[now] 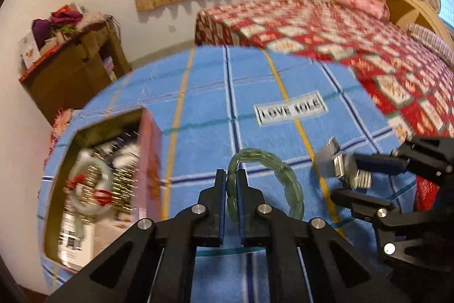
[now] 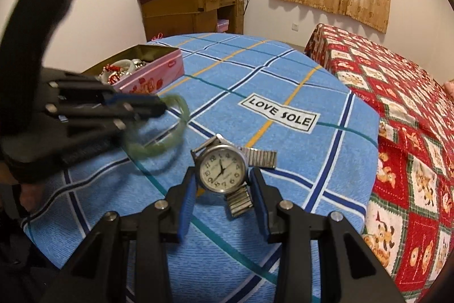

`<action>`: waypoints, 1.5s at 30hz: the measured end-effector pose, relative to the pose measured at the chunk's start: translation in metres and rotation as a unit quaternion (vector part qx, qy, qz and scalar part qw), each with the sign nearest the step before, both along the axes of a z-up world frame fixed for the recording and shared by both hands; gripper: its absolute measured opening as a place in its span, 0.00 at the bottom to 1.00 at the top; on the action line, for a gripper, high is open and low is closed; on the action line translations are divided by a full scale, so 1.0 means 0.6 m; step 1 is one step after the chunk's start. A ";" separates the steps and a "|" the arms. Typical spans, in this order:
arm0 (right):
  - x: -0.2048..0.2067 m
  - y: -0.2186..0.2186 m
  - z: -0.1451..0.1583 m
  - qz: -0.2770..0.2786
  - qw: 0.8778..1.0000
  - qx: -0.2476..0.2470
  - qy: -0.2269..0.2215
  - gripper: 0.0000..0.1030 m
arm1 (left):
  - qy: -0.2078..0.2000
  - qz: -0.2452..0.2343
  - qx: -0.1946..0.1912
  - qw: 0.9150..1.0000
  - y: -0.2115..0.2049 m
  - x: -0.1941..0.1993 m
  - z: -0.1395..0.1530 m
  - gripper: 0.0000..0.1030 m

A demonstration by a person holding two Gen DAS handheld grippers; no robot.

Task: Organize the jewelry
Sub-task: 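Carry the green bangle and silver watch into the pink tin and release both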

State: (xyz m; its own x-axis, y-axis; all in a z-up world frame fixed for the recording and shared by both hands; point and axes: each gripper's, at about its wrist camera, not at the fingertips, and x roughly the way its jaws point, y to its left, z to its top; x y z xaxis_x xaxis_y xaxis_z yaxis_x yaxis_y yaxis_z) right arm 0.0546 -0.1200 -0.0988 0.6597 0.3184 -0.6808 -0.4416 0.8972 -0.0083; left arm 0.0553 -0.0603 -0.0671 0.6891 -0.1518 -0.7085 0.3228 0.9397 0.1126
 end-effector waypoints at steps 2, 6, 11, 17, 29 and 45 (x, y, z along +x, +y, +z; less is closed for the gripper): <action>-0.003 0.004 0.008 0.003 1.000 -0.002 -0.007 0.13 | -0.015 0.005 -0.012 1.000 0.014 -0.007 0.025 0.05; 0.003 0.016 0.014 0.011 1.000 -0.004 -0.009 0.12 | -0.031 0.014 -0.022 0.999 0.034 -0.012 0.054 0.05; 0.013 0.015 -0.001 0.013 1.000 -0.003 0.013 0.18 | -0.034 0.031 -0.030 0.998 0.057 -0.010 0.060 0.05; 0.015 0.026 -0.008 0.022 1.000 0.003 0.021 0.59 | -0.026 0.033 -0.034 0.999 0.062 -0.008 0.050 0.05; 0.023 0.067 -0.027 0.049 0.997 -0.047 0.027 0.40 | -0.023 0.037 -0.040 0.998 0.065 -0.008 0.044 0.05; 0.032 0.073 -0.003 0.029 0.999 -0.035 0.005 0.20 | -0.026 0.051 -0.048 0.997 0.089 -0.010 0.051 0.05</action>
State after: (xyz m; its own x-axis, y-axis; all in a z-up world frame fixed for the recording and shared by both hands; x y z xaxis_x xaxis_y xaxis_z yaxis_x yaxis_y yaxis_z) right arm 0.0736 -0.0761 -0.1009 0.6344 0.3071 -0.7094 -0.4931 0.8675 -0.0654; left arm 0.0494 -0.0072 -0.0366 0.7400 -0.1445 -0.6569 0.2215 0.9745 0.0351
